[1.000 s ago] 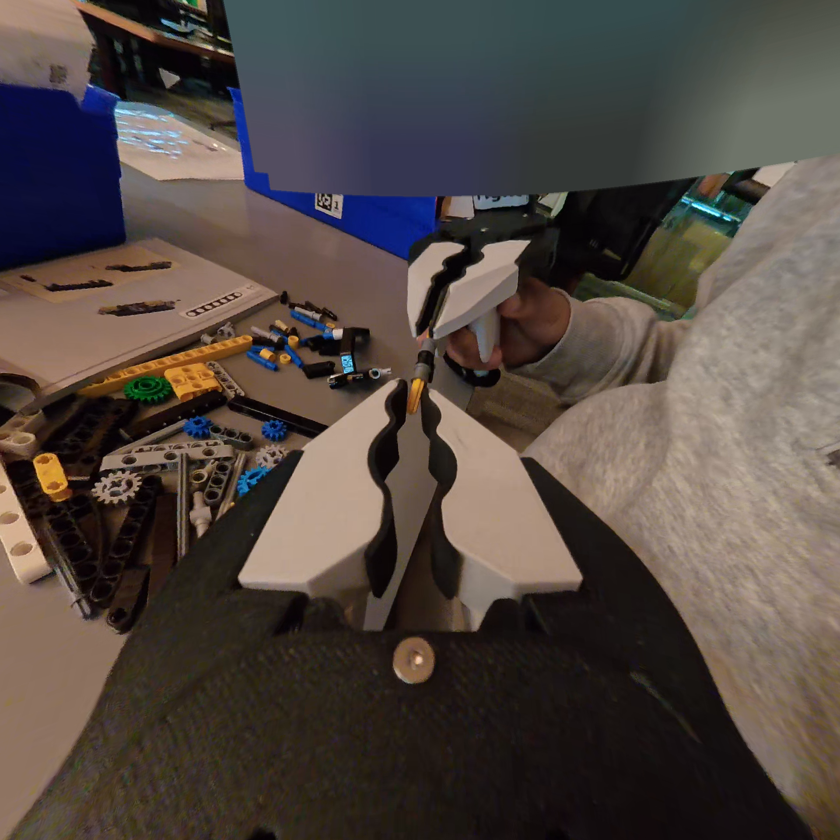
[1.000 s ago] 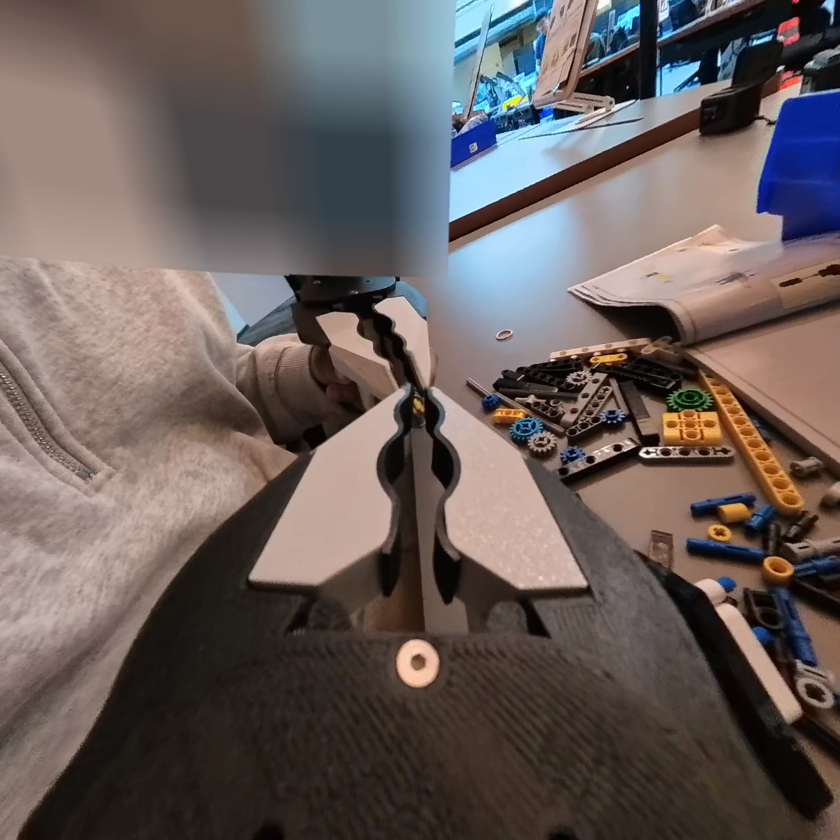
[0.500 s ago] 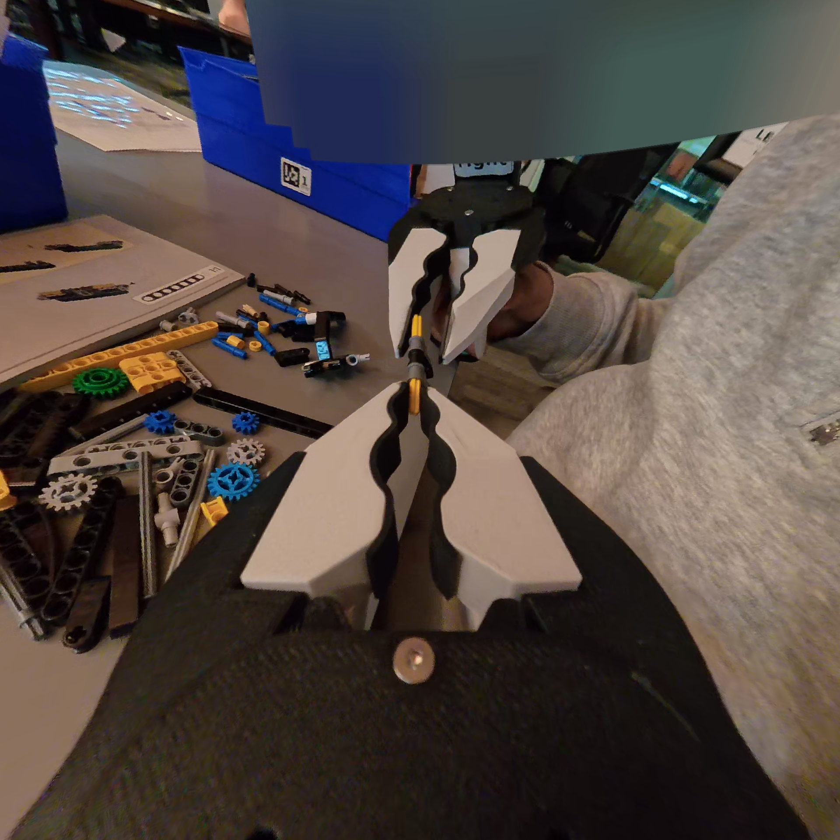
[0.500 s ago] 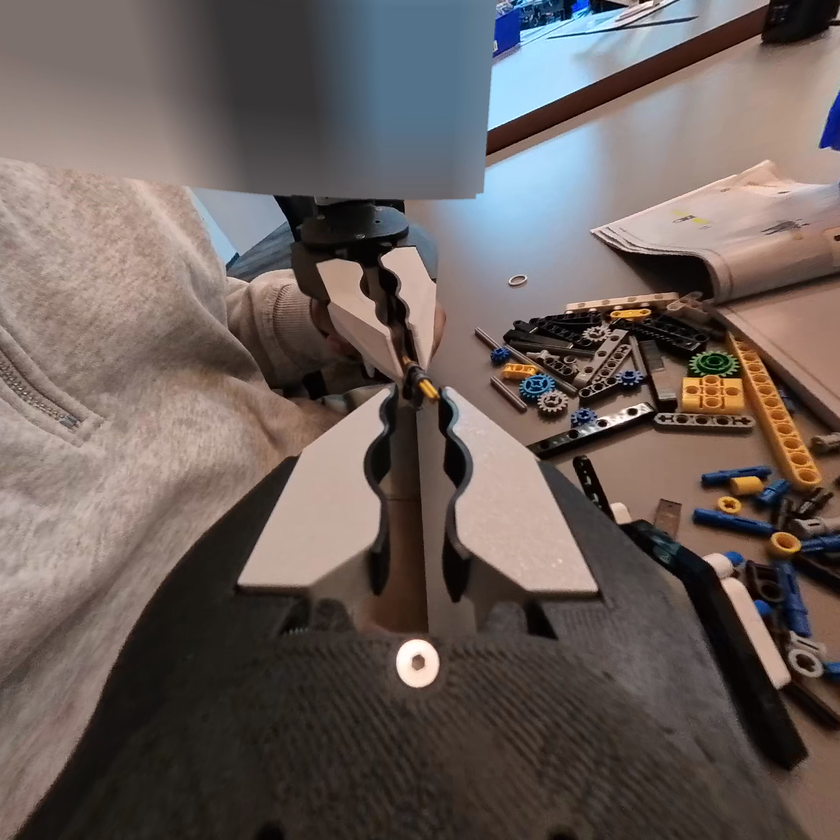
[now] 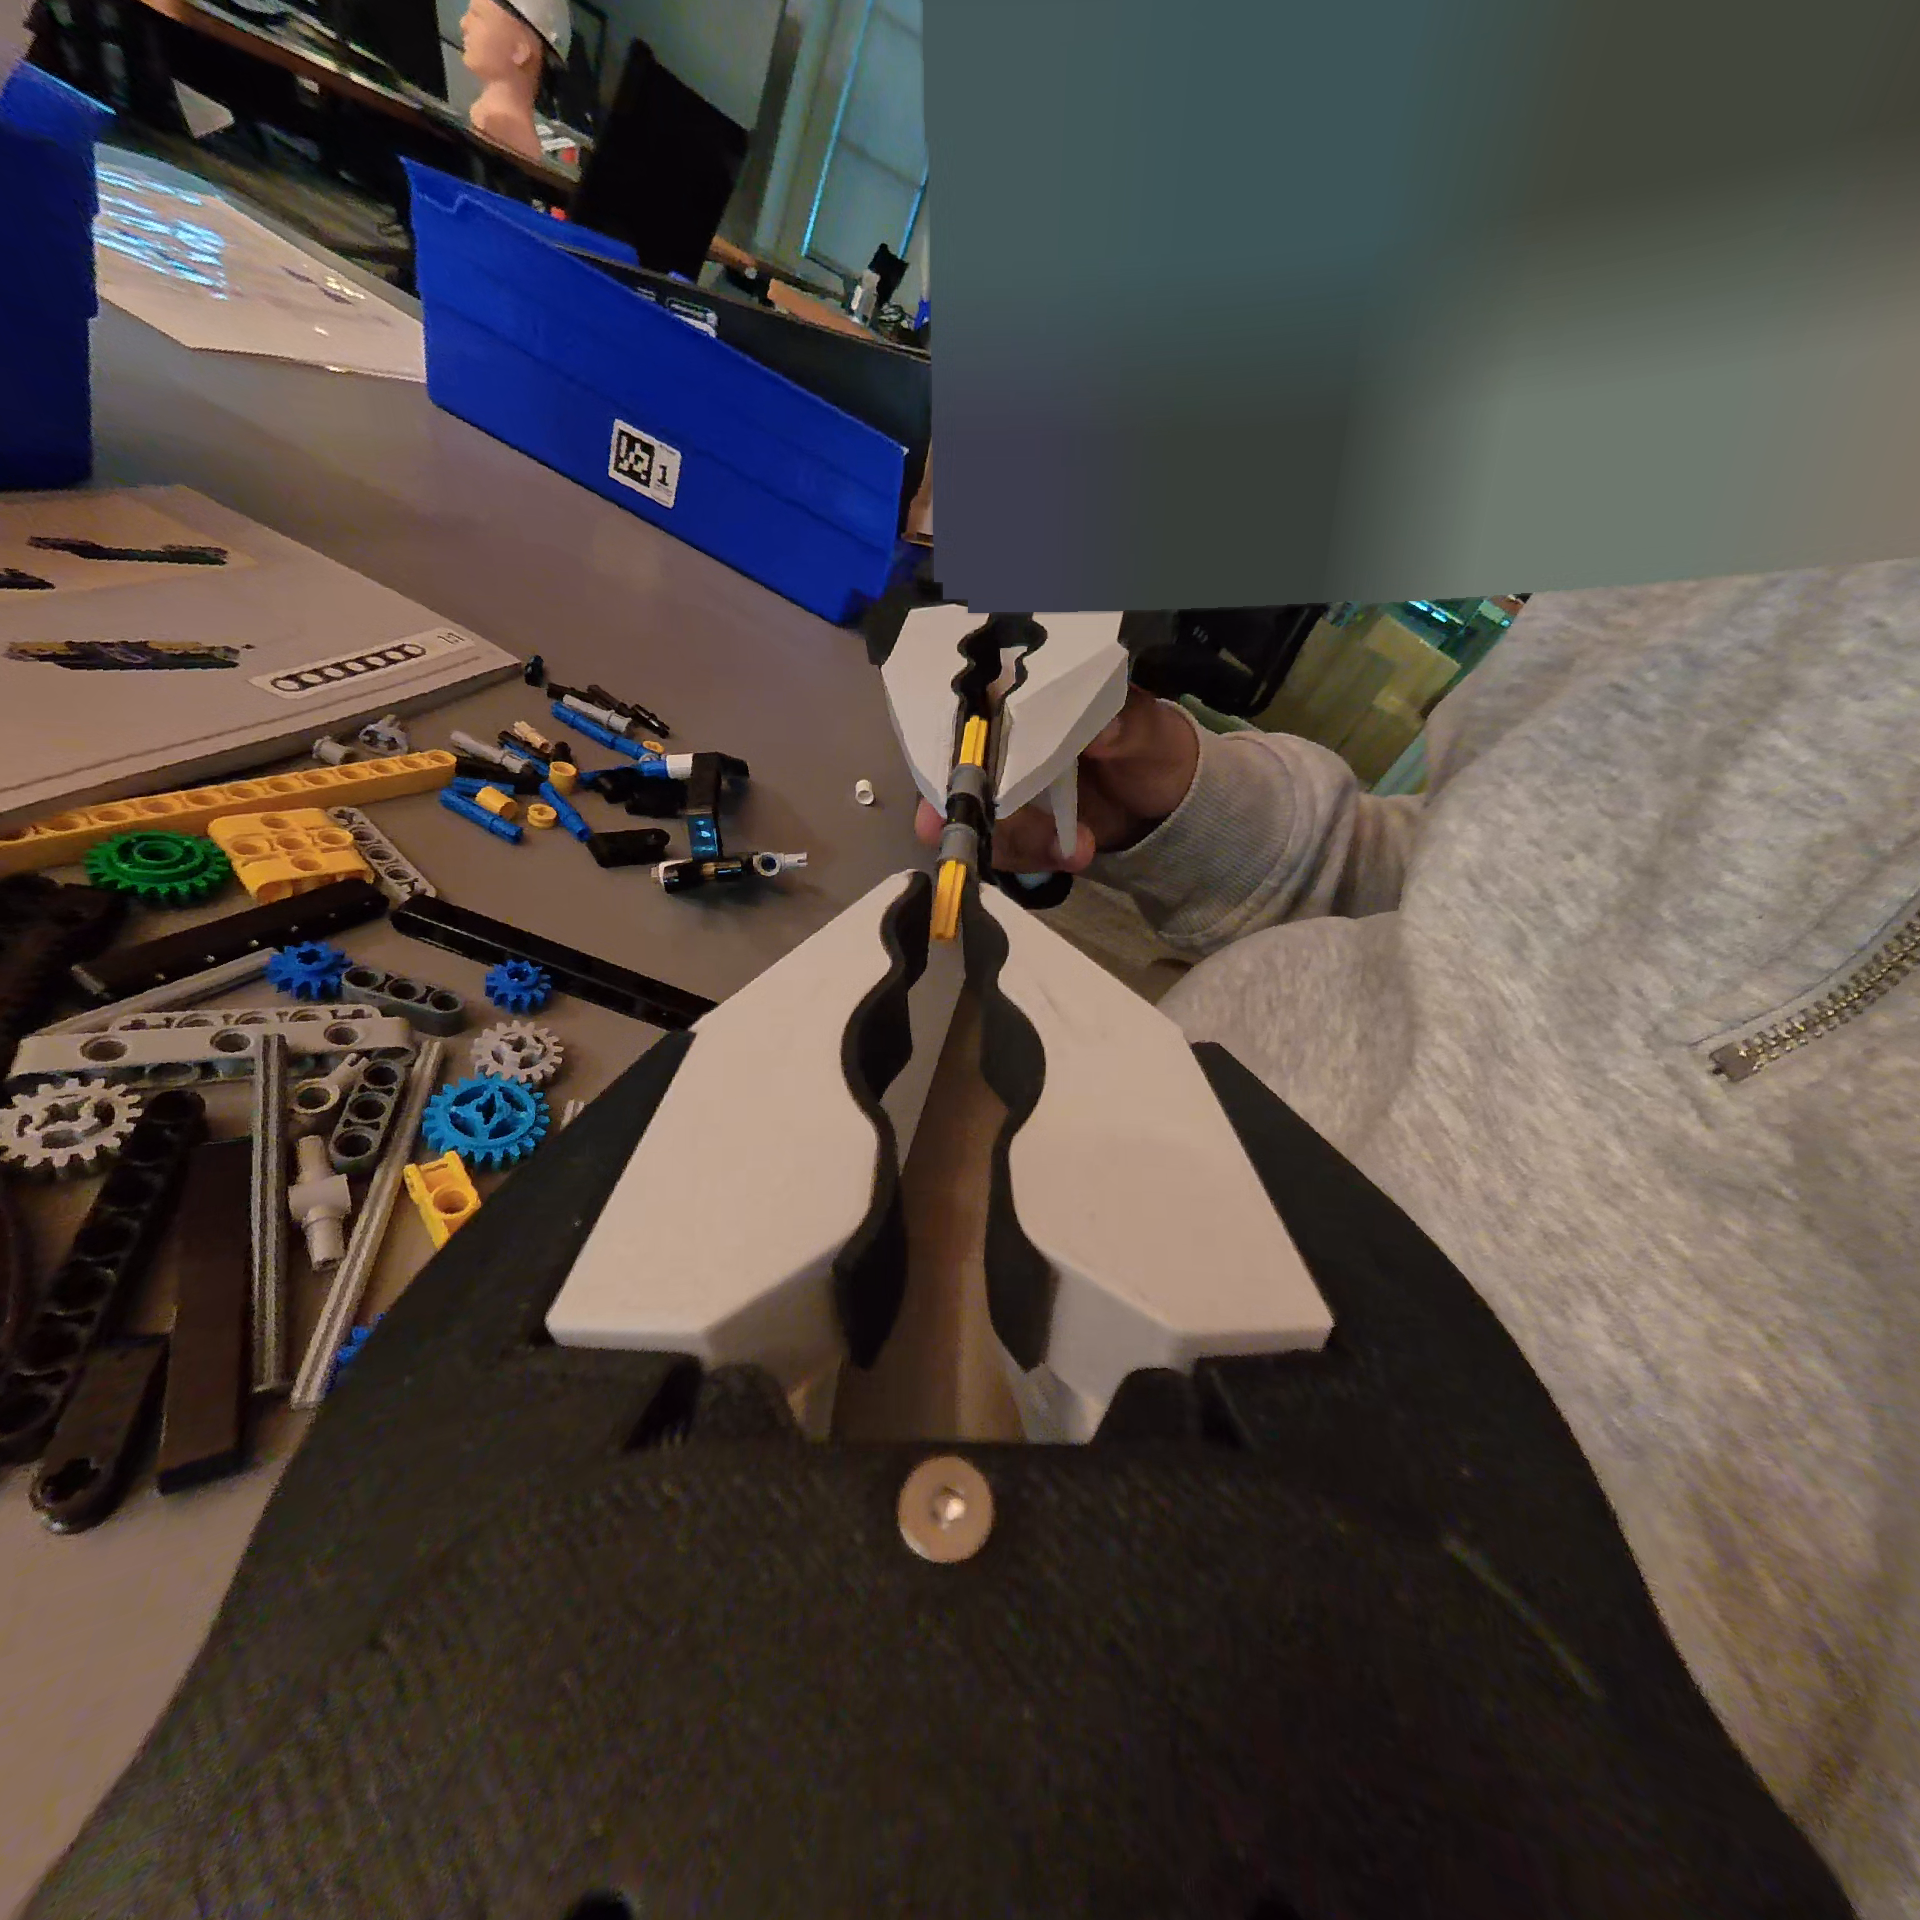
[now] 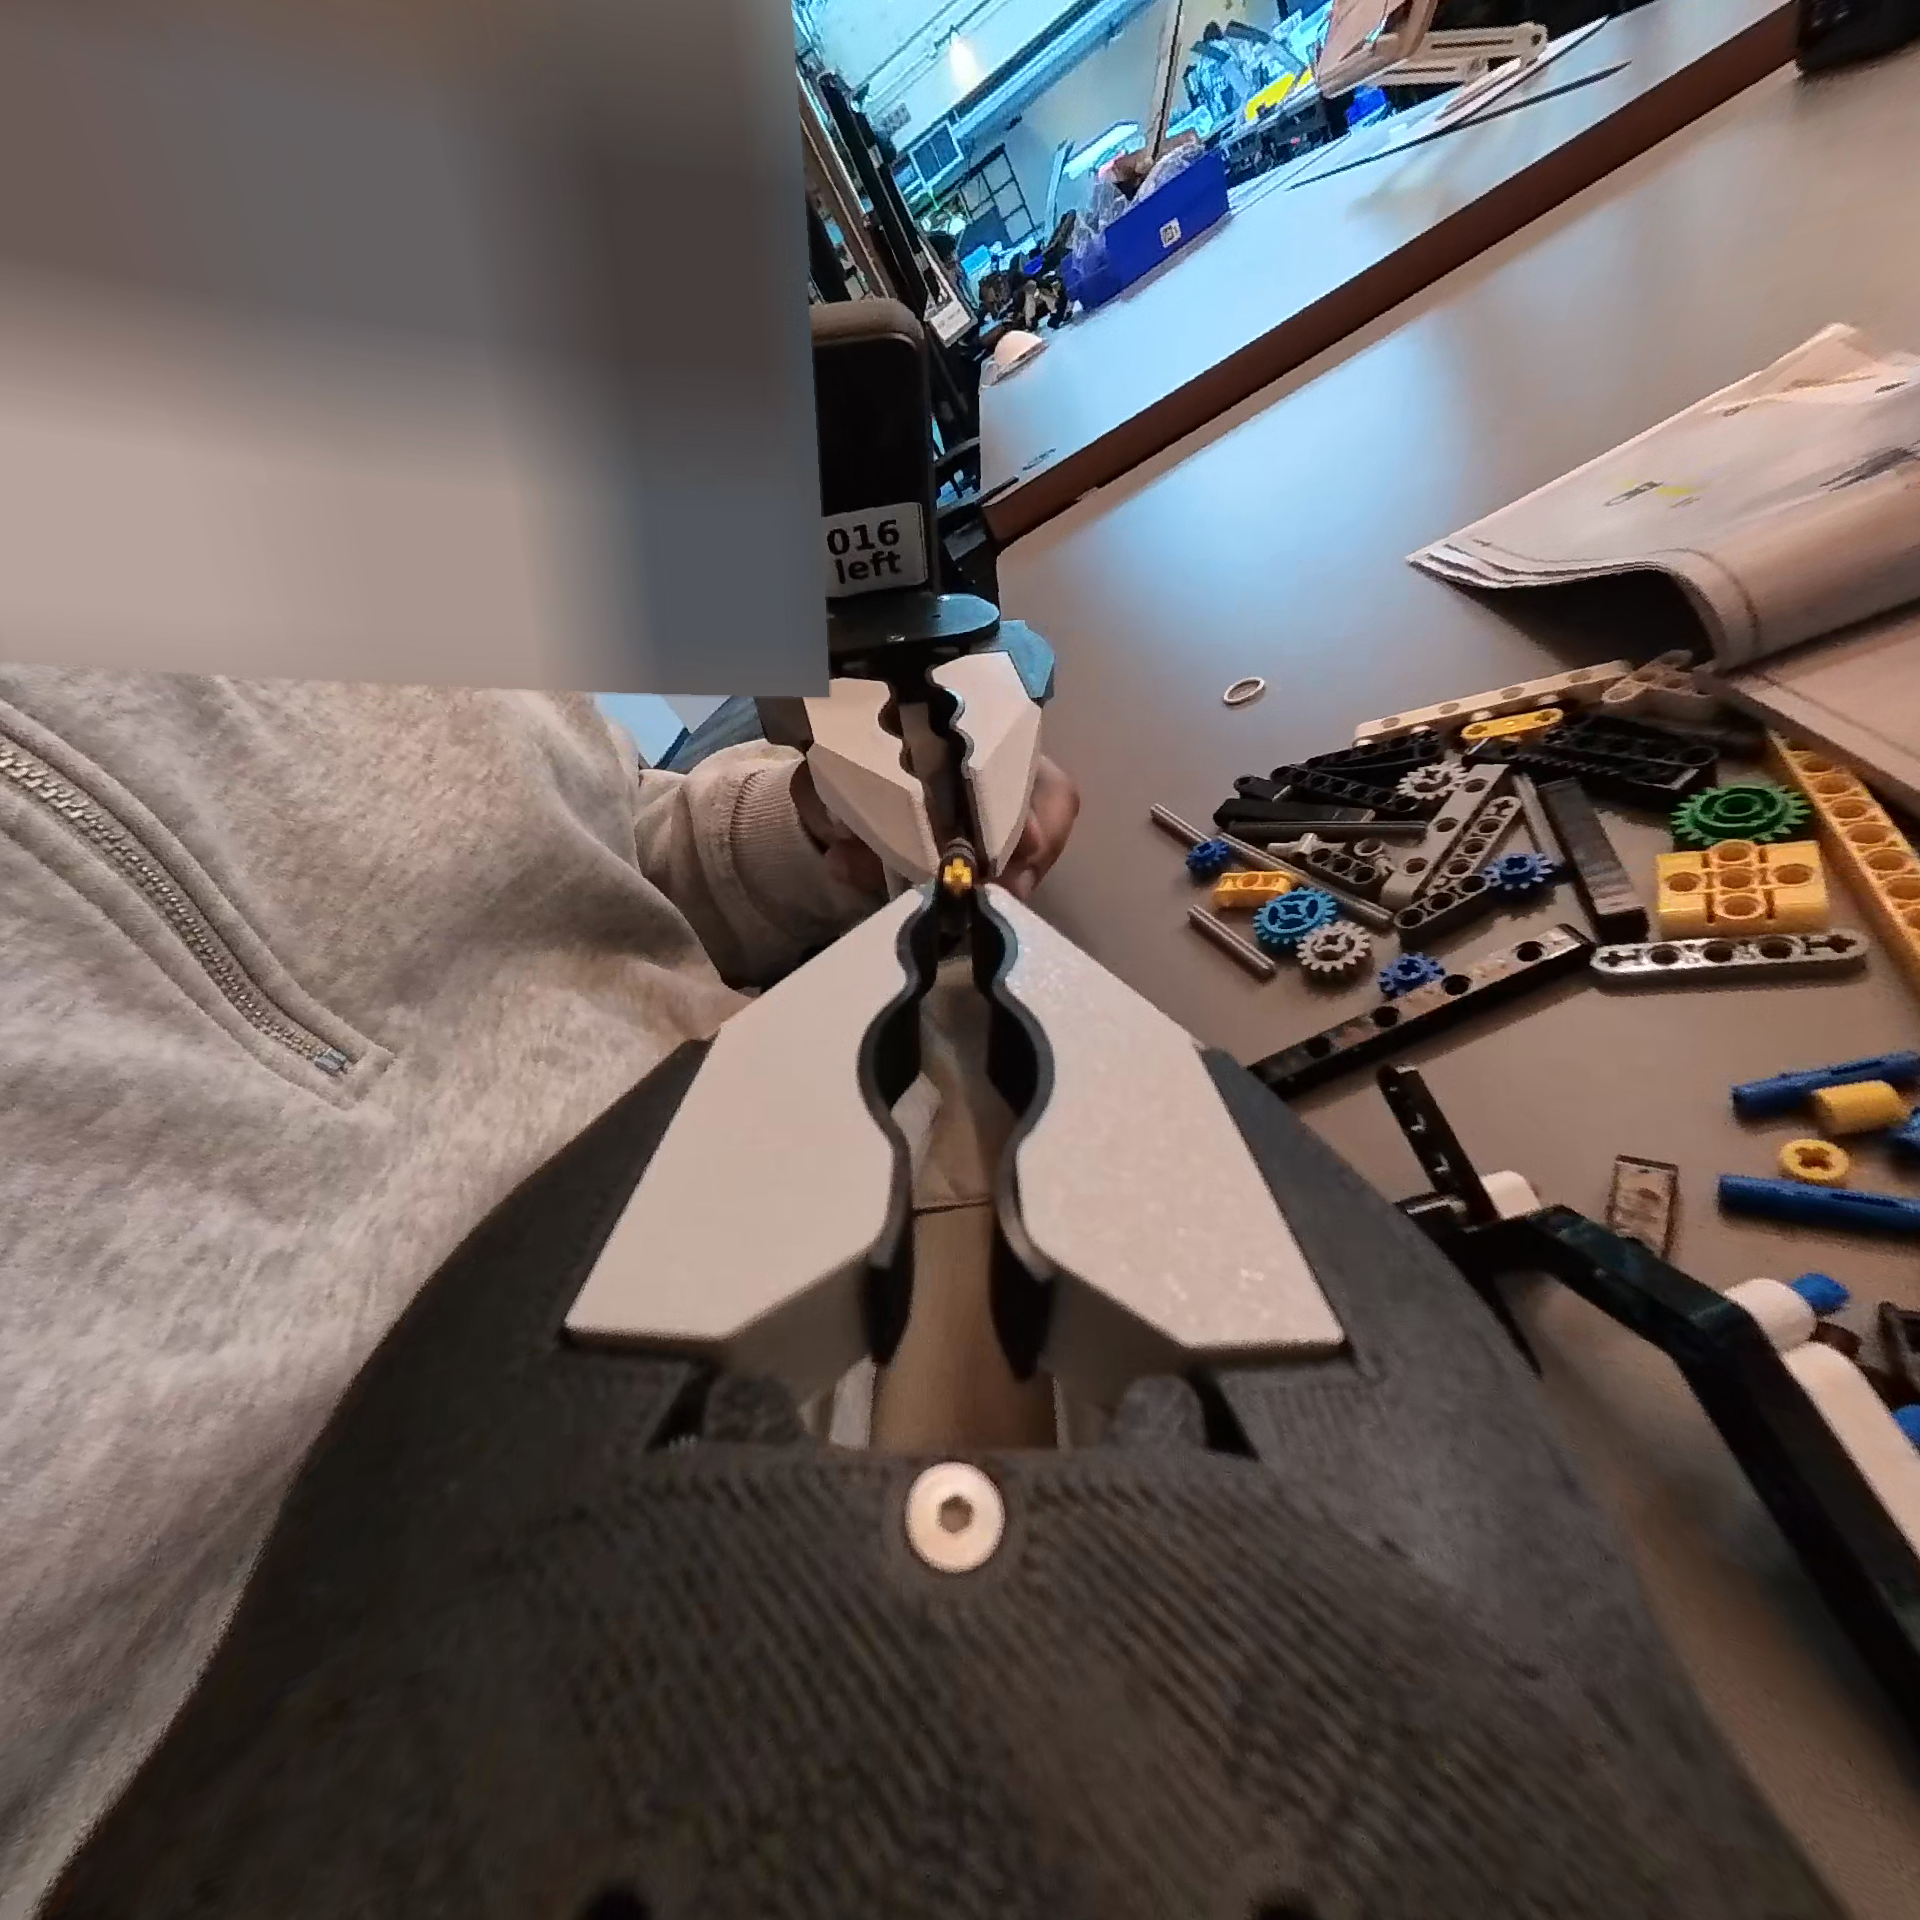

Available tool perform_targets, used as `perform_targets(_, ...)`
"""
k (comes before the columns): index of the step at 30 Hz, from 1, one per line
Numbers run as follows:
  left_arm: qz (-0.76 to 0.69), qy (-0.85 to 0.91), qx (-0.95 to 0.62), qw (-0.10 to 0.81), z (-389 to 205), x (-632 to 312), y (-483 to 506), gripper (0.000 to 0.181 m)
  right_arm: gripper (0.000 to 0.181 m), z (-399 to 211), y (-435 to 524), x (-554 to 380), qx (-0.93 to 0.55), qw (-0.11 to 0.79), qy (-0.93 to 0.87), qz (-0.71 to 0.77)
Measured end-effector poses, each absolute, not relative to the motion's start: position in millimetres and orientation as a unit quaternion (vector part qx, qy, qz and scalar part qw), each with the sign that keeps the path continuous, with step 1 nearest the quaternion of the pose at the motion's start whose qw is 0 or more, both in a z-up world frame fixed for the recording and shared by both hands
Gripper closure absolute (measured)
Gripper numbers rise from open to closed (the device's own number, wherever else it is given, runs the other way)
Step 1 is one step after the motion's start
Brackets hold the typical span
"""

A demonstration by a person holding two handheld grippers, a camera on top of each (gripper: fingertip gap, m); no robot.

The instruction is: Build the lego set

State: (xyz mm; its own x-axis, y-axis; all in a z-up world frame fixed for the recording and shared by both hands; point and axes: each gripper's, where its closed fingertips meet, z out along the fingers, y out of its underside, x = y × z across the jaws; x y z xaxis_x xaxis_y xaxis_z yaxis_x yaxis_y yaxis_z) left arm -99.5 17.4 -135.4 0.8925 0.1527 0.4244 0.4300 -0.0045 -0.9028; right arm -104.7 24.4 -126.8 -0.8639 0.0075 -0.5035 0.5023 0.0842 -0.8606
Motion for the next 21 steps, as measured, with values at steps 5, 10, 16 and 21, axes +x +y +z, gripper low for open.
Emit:
perform_targets(5,-0.117,-0.212,-0.691,0.682,-131.6,-100.1,15.9,0.178,0.178,-126.0,24.8,-106.3,0.182,0.190,0.706,-0.658)
perform_targets(10,-0.127,-0.211,-0.693,0.678,-133.4,-98.8,16.4,0.179,0.168,-120.0,28.6,-114.2,0.197,0.185,0.685,-0.676)
perform_targets(16,-0.148,-0.257,-0.660,0.690,-130.5,-114.1,10.2,0.179,0.168,-104.5,46.3,-137.6,0.234,0.156,0.634,-0.721)
perform_targets(21,-0.175,-0.314,-0.610,0.706,-126.5,-132.6,-1.5,0.180,0.172,-107.6,56.0,-153.7,0.261,0.088,0.634,-0.722)
